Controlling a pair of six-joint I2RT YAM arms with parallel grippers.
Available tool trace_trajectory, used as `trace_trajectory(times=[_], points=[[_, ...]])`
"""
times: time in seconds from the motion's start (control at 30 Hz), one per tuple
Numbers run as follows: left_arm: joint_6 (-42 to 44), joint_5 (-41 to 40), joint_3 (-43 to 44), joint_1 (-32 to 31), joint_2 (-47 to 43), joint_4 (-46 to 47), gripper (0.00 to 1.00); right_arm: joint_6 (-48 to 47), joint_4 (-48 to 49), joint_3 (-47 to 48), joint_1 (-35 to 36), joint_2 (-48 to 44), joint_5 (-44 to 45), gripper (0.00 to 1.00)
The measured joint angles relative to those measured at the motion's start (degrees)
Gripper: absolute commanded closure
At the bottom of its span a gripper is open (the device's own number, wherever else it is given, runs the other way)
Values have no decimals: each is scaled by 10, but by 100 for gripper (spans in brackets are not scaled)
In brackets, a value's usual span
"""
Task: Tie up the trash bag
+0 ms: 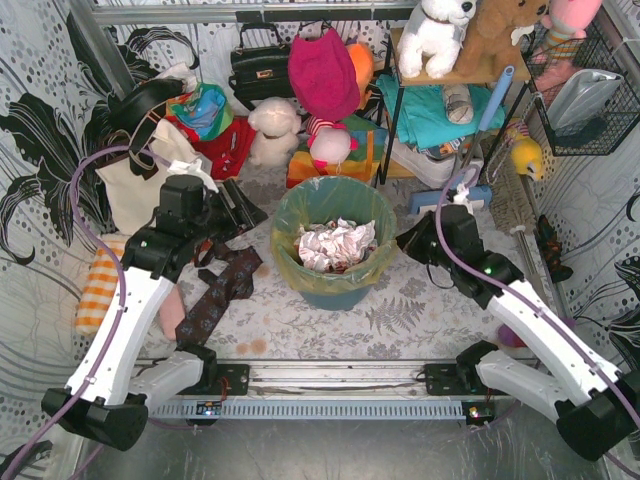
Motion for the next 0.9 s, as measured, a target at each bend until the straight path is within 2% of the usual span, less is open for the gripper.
trace_trajectory(times=[0.27,0.47,0.77,0.9], points=[[-75,-33,-126,0,-57,10,29,-27,40,28,-56,83,-90,100],[-125,-11,-221,0,-66,50,37,-43,48,54,-75,112,-125,100],[-177,86,-347,-1,-34,213,39,-49,52,61,-76,114,-143,100],[-190,113,-373,-4,-2,267,43,-49,53,61,-76,114,-144,100]])
